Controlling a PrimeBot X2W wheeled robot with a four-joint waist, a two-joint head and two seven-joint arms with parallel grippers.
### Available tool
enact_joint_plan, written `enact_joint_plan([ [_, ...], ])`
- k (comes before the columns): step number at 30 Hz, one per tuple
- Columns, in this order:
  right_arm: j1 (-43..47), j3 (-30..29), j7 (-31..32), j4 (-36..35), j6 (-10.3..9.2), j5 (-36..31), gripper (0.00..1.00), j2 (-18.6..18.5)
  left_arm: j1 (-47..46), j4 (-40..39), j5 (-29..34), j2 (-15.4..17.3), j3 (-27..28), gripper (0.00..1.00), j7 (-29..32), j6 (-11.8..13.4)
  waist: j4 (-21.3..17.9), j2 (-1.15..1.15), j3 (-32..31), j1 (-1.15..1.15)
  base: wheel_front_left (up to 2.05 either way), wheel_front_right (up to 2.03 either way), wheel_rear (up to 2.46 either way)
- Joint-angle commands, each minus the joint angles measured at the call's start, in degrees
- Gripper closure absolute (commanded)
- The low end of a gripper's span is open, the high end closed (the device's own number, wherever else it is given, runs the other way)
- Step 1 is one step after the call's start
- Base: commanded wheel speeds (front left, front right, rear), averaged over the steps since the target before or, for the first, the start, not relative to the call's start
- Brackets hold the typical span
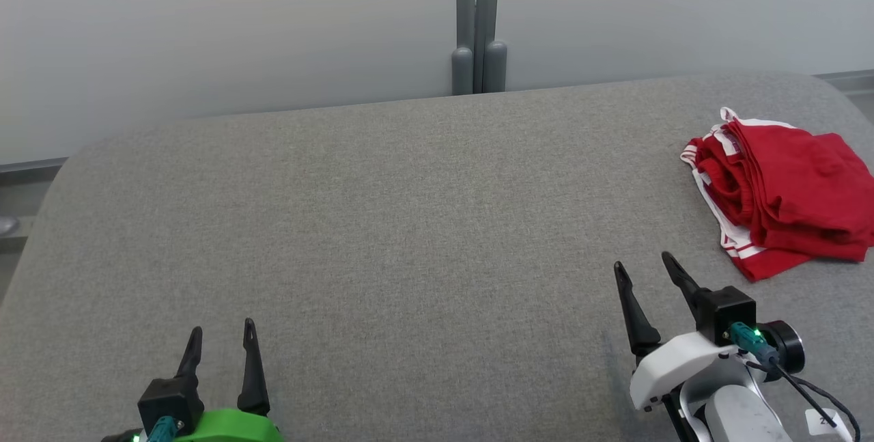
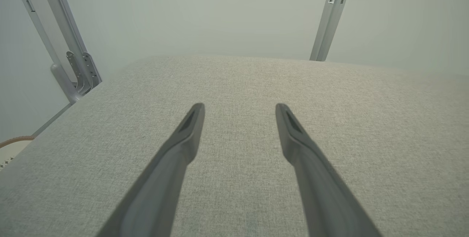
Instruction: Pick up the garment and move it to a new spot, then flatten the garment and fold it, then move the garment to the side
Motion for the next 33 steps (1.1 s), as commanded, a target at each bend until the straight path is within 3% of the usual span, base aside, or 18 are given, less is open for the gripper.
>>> enact_joint_plan([
  [1, -0.02, 0.02, 0.00, -0.03, 0.00, 0.06, 1.00, 0.00, -0.07, -0.06, -0.07, 0.00, 0.07, 1.00, 0.02, -0.25, 0.00, 0.00, 0.03, 0.00, 0.00, 0.00, 0.00],
  [5, 1.95, 0.00, 0.10, 1.97, 0.00, 0.08, 1.00, 0.30, 0.97, 2.06, -0.06, -0.14, -0.02, 1.00, 0.03, -0.21, 0.00, 0.00, 0.05, 0.00, 0.00, 0.00, 0.00],
  [33, 3.09, -2.65, 7.13, -3.34, -0.02, 31.19, 1.00, 0.13, -0.55, -1.93, -28.38, 0.01, 3.51, 1.00, 7.77, -3.18, 0.23, 0.00, 0.47, 0.00, 0.00, 0.00, 0.00],
])
